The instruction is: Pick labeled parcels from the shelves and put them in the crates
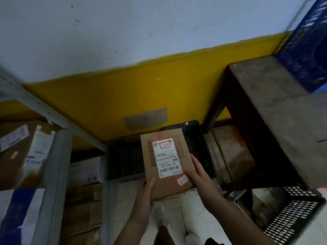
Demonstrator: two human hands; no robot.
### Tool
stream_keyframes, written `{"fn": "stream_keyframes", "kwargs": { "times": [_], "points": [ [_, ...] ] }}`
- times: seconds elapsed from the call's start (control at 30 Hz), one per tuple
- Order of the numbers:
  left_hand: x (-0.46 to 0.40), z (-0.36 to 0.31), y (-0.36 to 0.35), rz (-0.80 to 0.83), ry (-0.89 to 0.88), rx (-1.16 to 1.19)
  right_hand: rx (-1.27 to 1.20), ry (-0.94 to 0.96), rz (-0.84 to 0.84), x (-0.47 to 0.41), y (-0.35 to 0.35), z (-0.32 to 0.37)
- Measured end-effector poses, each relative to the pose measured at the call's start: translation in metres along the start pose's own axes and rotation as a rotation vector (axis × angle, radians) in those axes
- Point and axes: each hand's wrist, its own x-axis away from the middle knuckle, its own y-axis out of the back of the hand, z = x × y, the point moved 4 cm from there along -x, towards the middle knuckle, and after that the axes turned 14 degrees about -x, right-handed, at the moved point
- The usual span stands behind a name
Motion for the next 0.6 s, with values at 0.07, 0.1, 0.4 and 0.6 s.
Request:
{"fn": "stream_keyframes", "kwargs": {
  "times": [0.07,0.1,0.4,0.6],
  "points": [
    [-0.055,0.000,-0.025,0.115,0.037,-0.092,0.011,-0.056,-0.128,-0.044,0.024,-0.020],
    [-0.086,0.004,-0.039,0.155,0.069,-0.144,0.020,-0.079,-0.174,-0.068,0.041,-0.033],
    [-0.421,0.135,-0.184,0.274,0.332,-0.475,0.003,-0.326,-0.318,-0.339,0.199,-0.204],
    [-0.546,0.215,-0.223,0.040,0.478,-0.413,-0.011,-0.559,-0.225,-0.467,0.242,-0.339]
  ]
}}
